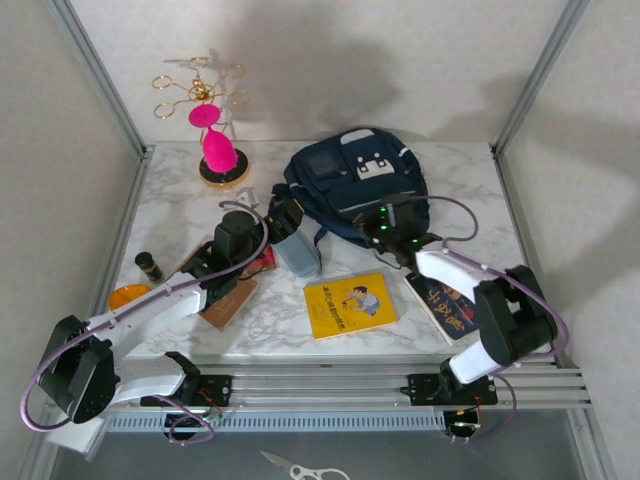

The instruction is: Pack books, pencil case, and school supplies into a backpack

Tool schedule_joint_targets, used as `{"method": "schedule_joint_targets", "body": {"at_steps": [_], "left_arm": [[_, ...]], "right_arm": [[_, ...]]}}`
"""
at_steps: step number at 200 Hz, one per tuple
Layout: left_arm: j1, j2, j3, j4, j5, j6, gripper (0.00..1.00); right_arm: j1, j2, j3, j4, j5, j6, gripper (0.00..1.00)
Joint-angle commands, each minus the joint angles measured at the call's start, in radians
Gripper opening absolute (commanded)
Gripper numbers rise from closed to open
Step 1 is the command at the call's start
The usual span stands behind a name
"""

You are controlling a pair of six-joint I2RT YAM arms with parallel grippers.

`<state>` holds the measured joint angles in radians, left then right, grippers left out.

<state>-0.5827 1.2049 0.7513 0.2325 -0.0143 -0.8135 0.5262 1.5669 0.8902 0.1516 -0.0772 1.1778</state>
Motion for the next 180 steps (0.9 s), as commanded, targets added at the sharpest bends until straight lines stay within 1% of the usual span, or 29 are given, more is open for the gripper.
{"method": "schedule_joint_targets", "body": {"at_steps": [1, 19, 32, 39, 62, 75, 89, 100, 113, 125, 145, 160, 180], "left_arm": [[0.011, -0.031, 0.039, -0.079, 0.013, -0.011, 0.99], [0.012, -0.046, 0.043, -0.097, 0.005, -0.025, 0.99], [0.012, -0.046, 0.045, -0.107, 0.005, -0.037, 0.99], [0.012, -0.039, 0.051, -0.119, 0.005, -0.045, 0.99], [0.009, -0.019, 0.051, -0.113, 0.031, -0.086, 0.99], [-0.002, -0.001, 0.053, -0.101, 0.044, -0.113, 0.99], [-0.028, 0.03, 0.063, -0.089, 0.053, -0.141, 0.99], [-0.052, 0.059, 0.069, -0.068, 0.061, -0.169, 0.99], [-0.091, 0.106, 0.087, -0.052, 0.06, -0.196, 0.99], [-0.129, 0.152, 0.118, -0.053, 0.041, -0.209, 0.99], [-0.196, 0.241, 0.178, -0.068, 0.013, -0.223, 0.99], [-0.231, 0.302, 0.209, -0.065, -0.007, -0.247, 0.99], [-0.254, 0.374, 0.235, -0.039, -0.013, -0.279, 0.99]], "right_arm": [[0.078, 0.077, 0.107, 0.146, 0.1, 0.038, 0.19], [0.108, 0.075, 0.102, 0.147, 0.117, 0.013, 0.27], [0.117, 0.038, 0.078, 0.125, 0.115, -0.017, 0.41], [0.122, 0.012, 0.07, 0.095, 0.12, -0.04, 0.47], [0.127, -0.115, 0.017, -0.007, 0.155, -0.12, 0.57], [0.116, -0.192, 0.006, -0.098, 0.183, -0.178, 0.63], [0.069, -0.258, -0.004, -0.17, 0.178, -0.243, 0.68], [0.003, -0.296, -0.002, -0.227, 0.16, -0.279, 0.71], [-0.103, -0.313, -0.005, -0.252, 0.124, -0.324, 0.76], [-0.187, -0.294, 0.004, -0.264, 0.095, -0.376, 0.78], [-0.3, -0.193, 0.049, -0.272, 0.013, -0.447, 0.8], [-0.343, -0.099, 0.097, -0.264, -0.04, -0.485, 0.8], [-0.359, 0.03, 0.199, -0.273, -0.07, -0.554, 0.78]]}}
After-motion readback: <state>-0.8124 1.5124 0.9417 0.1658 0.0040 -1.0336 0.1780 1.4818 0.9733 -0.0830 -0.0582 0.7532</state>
